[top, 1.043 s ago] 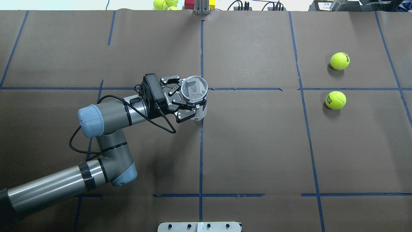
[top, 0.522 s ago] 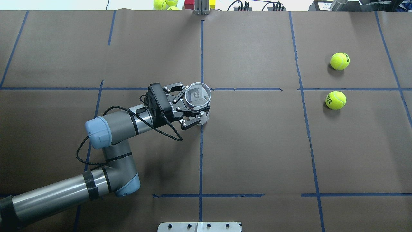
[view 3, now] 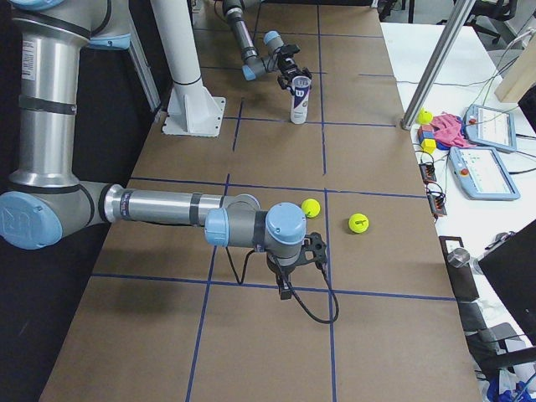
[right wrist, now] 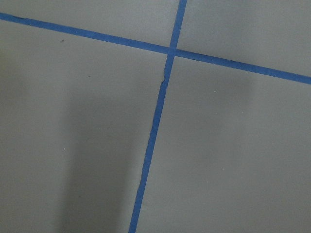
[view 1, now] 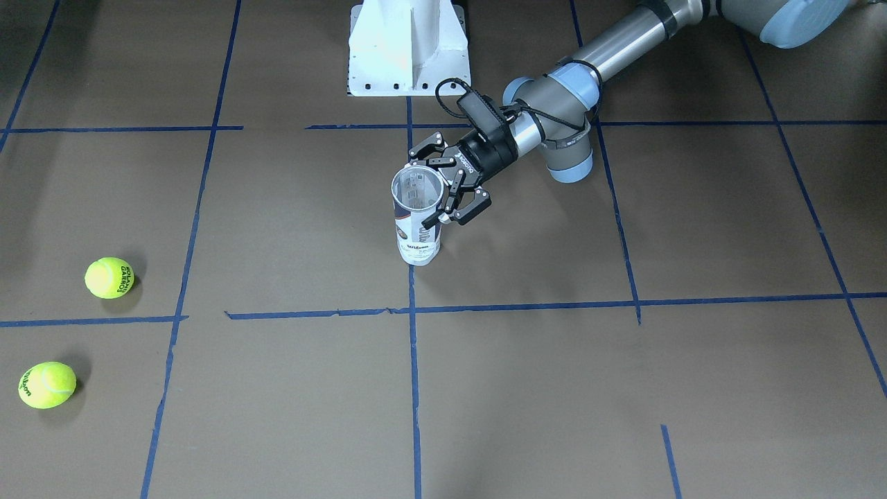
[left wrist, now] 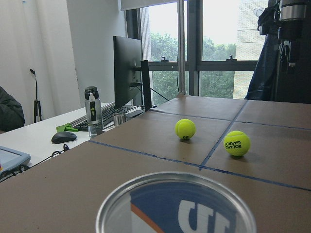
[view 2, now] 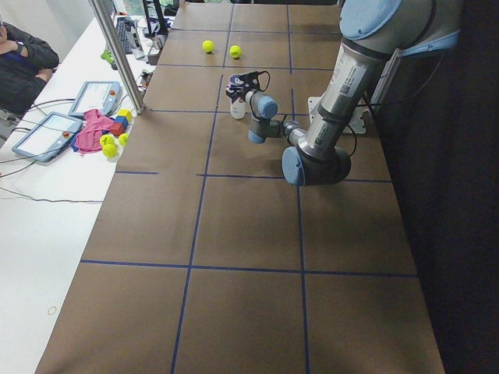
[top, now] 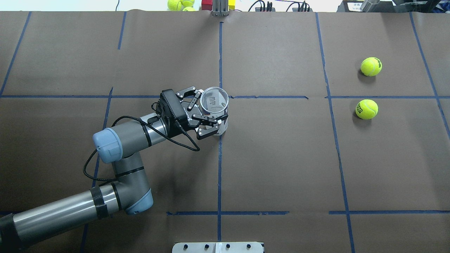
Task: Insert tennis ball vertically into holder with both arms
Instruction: 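Set the upright can down on the table with the left gripper, then reach the right gripper to the nearer yellow tennis ball and grasp it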
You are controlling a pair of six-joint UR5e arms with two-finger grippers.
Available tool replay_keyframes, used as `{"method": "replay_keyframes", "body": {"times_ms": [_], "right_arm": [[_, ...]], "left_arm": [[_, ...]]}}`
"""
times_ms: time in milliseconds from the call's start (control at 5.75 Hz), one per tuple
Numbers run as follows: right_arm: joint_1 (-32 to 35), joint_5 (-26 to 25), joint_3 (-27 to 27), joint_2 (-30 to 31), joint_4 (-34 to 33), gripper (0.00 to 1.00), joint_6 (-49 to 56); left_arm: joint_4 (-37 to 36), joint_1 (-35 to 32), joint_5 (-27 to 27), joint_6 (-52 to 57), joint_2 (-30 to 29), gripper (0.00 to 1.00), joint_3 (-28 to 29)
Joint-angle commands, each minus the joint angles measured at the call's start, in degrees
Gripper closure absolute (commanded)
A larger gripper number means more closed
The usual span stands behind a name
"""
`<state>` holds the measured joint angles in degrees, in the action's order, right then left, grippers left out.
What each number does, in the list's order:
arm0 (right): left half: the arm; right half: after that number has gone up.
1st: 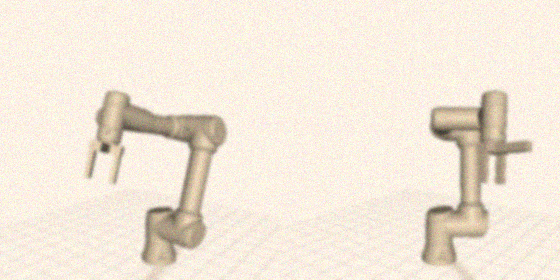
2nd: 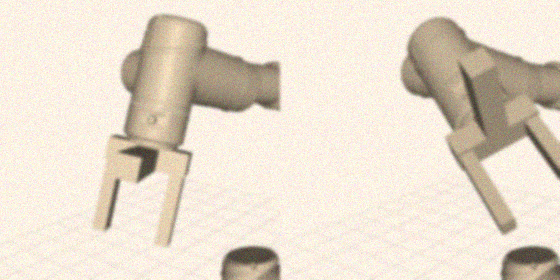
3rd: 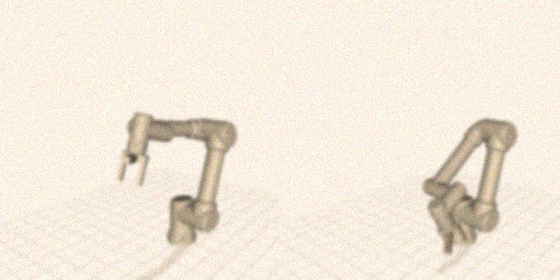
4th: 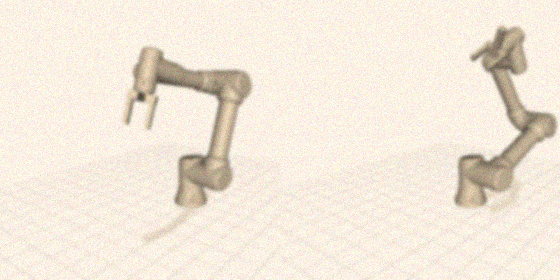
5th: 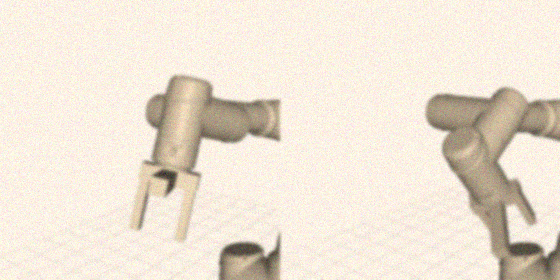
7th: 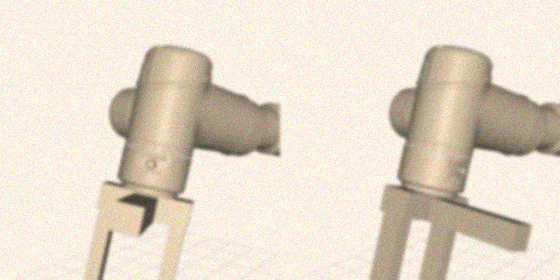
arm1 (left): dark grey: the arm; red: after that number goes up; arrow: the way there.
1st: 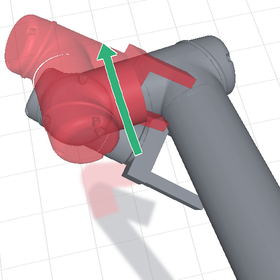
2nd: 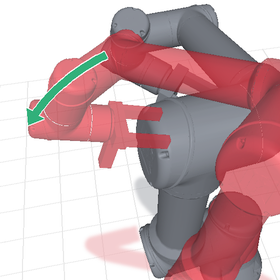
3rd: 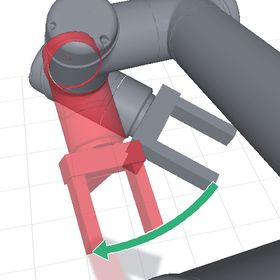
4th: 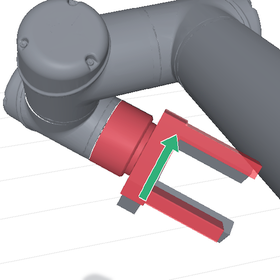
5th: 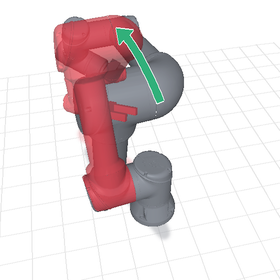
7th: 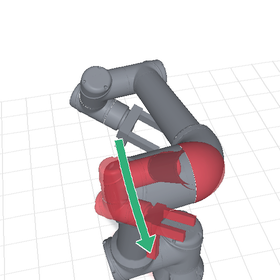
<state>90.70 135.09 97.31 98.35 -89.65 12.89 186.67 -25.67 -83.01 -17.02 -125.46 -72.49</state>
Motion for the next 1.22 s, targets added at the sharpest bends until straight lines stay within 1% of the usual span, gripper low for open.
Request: {"method": "replay_keyframes", "body": {"times_ms": [0, 174, 348, 522, 696, 870, 1043], "right_arm": [[-0.1, 0.1, 0.6, -0.3, 0.1, 0.00, -0.1], [-2.1, 0.3, 3.0, -0.9, 0.1, 0.00, -0.3], [-5.2, 0.2, 6.9, -1.1, 0.1, 0.00, -6.0], [-10.3, -0.3, 10.1, -2.3, 0.2, 0.00, -17.0], [-13.2, -0.3, 10.6, -5.3, 0.2, 0.00, -22.4], [-15.5, -0.4, 11.1, -8.8, 0.2, 0.00, -23.8], [-20.2, -1.0, 11.6, -11.7, 0.0, 0.00, -26.8]], "left_arm": [[0.0, -0.1, 0.1, -0.2, -0.1, 0.07, -0.1], [0.0, -0.1, 0.1, -0.2, -0.1, 0.05, -0.1], [0.0, 0.0, 0.1, -0.3, -0.1, 0.05, -0.2], [0.0, 0.0, 0.1, -0.3, -0.1, 0.05, -0.2], [0.0, 0.0, 0.1, -0.4, -0.2, 0.05, -0.2], [-0.1, 0.0, 0.1, -0.4, -0.2, 0.04, -0.2], [-0.1, 0.1, 0.2, -0.4, -0.1, 0.04, -0.2]]}}
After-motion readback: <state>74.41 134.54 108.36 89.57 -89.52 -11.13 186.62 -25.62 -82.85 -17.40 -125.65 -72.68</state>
